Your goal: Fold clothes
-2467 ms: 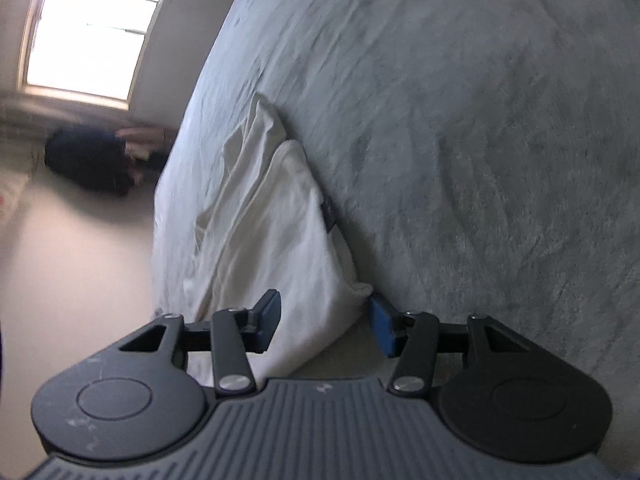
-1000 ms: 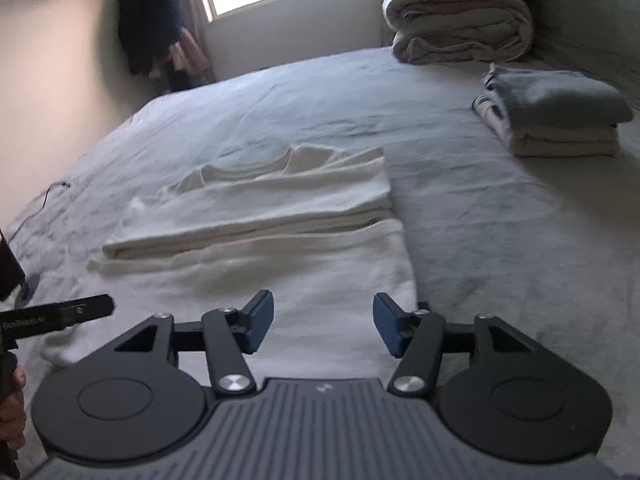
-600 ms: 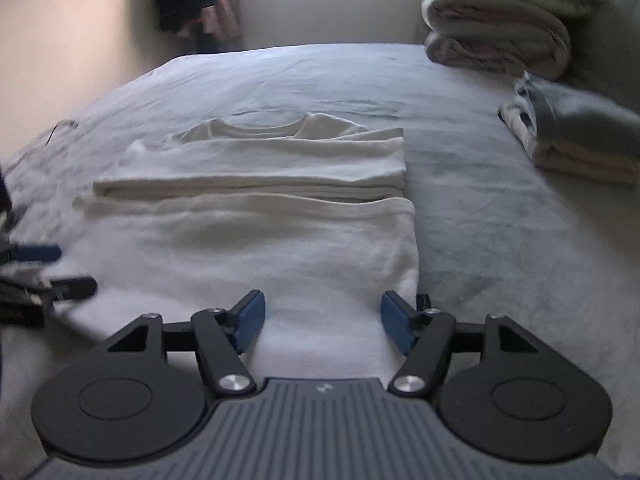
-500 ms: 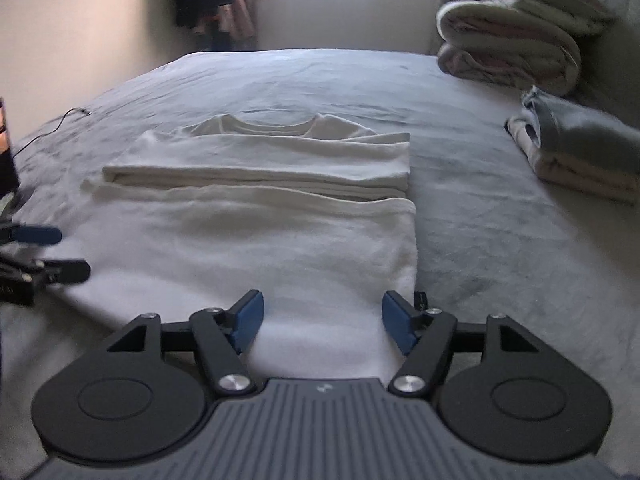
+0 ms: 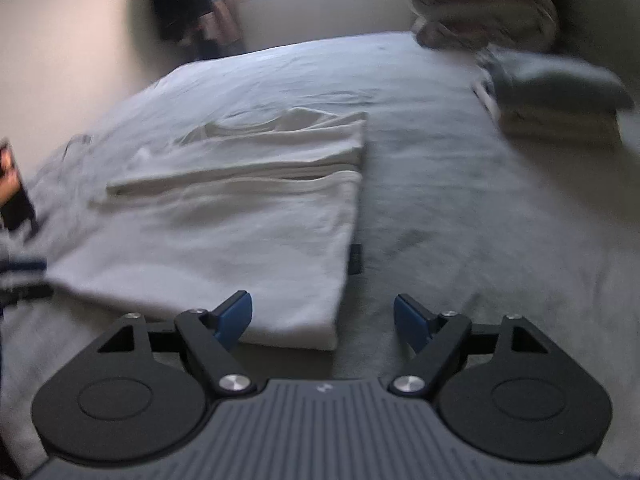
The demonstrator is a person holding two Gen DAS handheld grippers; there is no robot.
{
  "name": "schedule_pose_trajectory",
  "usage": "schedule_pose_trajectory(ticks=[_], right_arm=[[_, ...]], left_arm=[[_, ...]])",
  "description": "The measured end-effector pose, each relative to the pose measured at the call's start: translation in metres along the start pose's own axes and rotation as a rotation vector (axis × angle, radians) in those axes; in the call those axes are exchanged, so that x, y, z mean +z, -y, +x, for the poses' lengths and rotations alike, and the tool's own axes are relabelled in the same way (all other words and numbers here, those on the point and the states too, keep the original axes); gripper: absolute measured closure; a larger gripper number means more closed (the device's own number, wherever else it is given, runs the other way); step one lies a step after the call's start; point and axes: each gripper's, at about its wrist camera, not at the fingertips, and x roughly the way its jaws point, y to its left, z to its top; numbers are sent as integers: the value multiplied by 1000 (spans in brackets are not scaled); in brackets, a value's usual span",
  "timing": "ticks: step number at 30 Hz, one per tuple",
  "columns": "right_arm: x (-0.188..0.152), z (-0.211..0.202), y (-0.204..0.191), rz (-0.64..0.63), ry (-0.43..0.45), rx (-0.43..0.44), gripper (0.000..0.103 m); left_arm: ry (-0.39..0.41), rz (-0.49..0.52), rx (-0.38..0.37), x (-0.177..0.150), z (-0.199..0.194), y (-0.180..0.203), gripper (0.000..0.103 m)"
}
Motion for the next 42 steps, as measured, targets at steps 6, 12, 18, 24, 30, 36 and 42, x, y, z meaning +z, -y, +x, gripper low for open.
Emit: schedule_pose_trajectory(ticks=[6,12,18,24,30,36,42], right_arm=[[11,-8,39,310,-56,46,22],[12,-4,63,561,-123,157,22],[7,10,70,681,-237,283,22],[8,15,54,641,-231,296,22],[12,25,49,639,-217,329,32],[11,33,64,707,-252,346,78],[14,18,69,783,-231,417,83]], left_arm=[[-49,-189,-32,2,-6,-36,6],[-78,-482,-177,1,-9,-75,13],[-195,-742,-329,-9,4,-99,15],[-205,-809,-351,-13,21,-92,15],[-147,-814,-290,-7,28,-76,23],[-144,-808,-169,-2,33,-68,86],[-109,-990,-209,-4,30,-80,94]])
